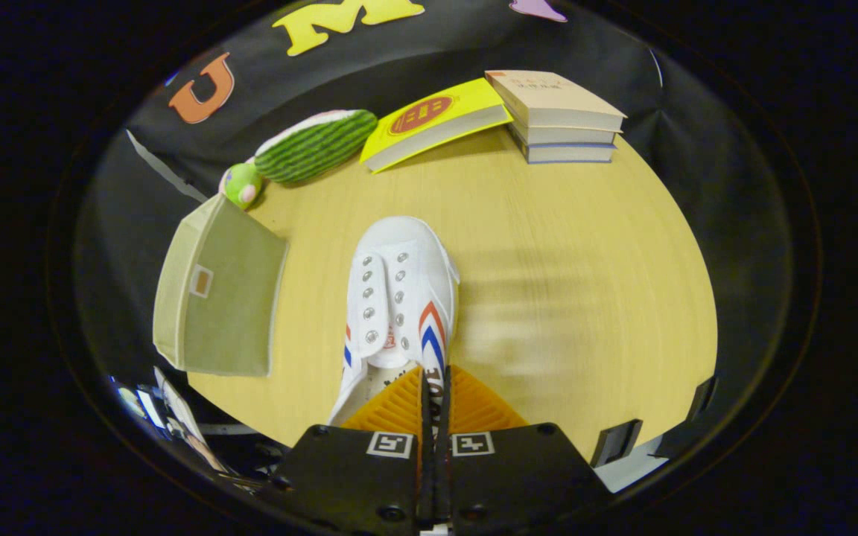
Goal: Open the storage box then place both shoes into the box .Put the left shoe in first, then the right shoe, with the right side of both shoes facing outward in a uniform manner.
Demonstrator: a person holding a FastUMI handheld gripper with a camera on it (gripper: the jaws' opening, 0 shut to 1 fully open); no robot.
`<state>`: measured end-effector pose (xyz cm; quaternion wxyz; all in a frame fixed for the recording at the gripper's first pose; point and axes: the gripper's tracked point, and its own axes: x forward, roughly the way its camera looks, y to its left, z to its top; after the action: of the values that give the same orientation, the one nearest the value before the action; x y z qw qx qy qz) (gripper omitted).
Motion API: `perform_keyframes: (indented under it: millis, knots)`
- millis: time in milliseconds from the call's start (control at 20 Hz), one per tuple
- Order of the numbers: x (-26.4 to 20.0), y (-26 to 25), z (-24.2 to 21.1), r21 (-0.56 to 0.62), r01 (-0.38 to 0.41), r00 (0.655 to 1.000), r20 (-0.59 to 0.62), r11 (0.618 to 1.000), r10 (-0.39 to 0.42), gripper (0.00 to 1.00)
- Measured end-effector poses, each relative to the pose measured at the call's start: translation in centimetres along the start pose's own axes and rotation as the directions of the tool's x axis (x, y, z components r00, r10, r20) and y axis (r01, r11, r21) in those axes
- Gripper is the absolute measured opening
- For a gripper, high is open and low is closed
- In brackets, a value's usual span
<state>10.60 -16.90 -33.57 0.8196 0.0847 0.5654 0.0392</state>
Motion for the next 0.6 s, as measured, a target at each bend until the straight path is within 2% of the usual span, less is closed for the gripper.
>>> perform_keyframes:
  millis: [350, 600]
  knots:
    - [-6.1, 7.8, 2.4, -0.038, -0.072, 0.989, 0.127, 0.997, 0.076, 0.06]
    - [-8.3, 14.1, 2.6, -0.032, -0.119, 0.98, 0.155, 0.992, 0.122, 0.06]
